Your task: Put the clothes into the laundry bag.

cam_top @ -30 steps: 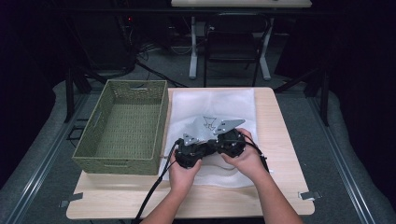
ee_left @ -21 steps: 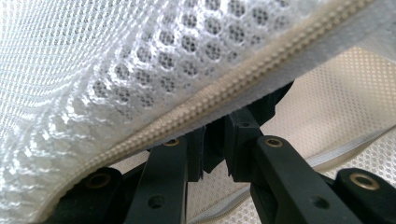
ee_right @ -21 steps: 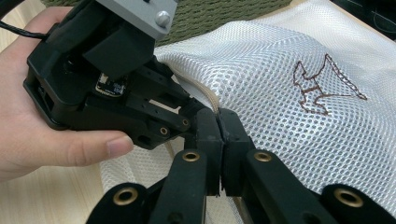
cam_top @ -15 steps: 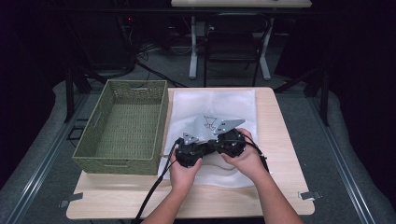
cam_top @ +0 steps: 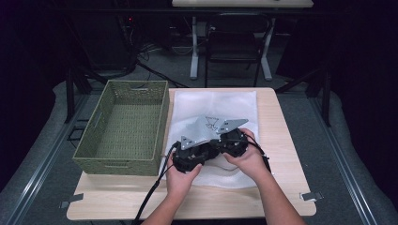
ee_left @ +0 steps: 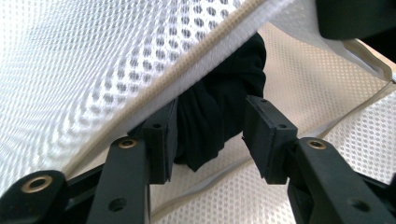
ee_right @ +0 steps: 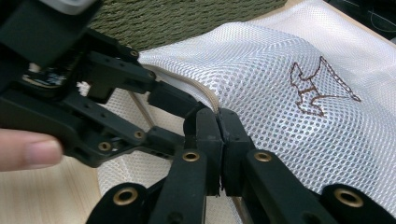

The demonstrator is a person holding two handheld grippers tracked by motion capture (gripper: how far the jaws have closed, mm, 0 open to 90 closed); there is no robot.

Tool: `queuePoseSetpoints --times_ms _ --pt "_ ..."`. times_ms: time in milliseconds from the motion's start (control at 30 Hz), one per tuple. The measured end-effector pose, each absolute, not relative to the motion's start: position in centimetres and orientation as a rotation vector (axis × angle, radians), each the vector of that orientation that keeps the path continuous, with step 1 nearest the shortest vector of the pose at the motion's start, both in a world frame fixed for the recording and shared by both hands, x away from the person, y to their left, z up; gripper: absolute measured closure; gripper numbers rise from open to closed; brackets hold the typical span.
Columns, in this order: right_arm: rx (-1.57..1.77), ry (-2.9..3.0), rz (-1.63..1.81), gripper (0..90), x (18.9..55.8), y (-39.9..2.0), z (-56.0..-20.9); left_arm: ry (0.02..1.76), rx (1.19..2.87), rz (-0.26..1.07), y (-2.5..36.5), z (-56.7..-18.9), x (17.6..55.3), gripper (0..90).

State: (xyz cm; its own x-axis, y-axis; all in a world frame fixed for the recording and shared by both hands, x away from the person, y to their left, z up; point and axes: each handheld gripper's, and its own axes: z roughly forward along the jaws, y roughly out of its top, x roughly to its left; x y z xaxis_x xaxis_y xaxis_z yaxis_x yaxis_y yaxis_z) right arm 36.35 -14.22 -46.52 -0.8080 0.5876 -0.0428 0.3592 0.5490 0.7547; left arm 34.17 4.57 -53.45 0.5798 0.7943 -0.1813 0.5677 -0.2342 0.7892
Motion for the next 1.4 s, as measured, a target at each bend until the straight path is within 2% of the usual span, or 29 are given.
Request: queuePoseSetpoints --times_ms 433,600,633,800,967,1400 --pt "0.786 2.496 1.120 89.1 36.3 -14.3 -46.4 1.112 1.978 0.296 4.5 -55.5 33.4 53.5" --pt "0.782 2.498 1.118 89.1 36.3 -14.2 -46.5 1.125 2.008 0.324 4.1 -56.4 33.7 54.0" --pt "0.779 2.498 1.117 89.1 36.3 -14.2 -46.5 1.130 2.015 0.327 4.1 -56.6 33.8 55.4" --pt "0.777 2.501 1.116 89.1 36.3 -14.2 -46.5 1.137 2.024 0.330 3.9 -56.8 34.0 74.9" --pt "0.777 2.503 1.116 89.1 36.2 -14.1 -46.5 1.117 2.011 0.313 4.0 -56.7 34.2 88.8" --pt "0.778 2.507 1.114 89.1 36.1 -14.1 -46.5 1.125 1.986 0.315 3.4 -56.0 35.3 89.3"
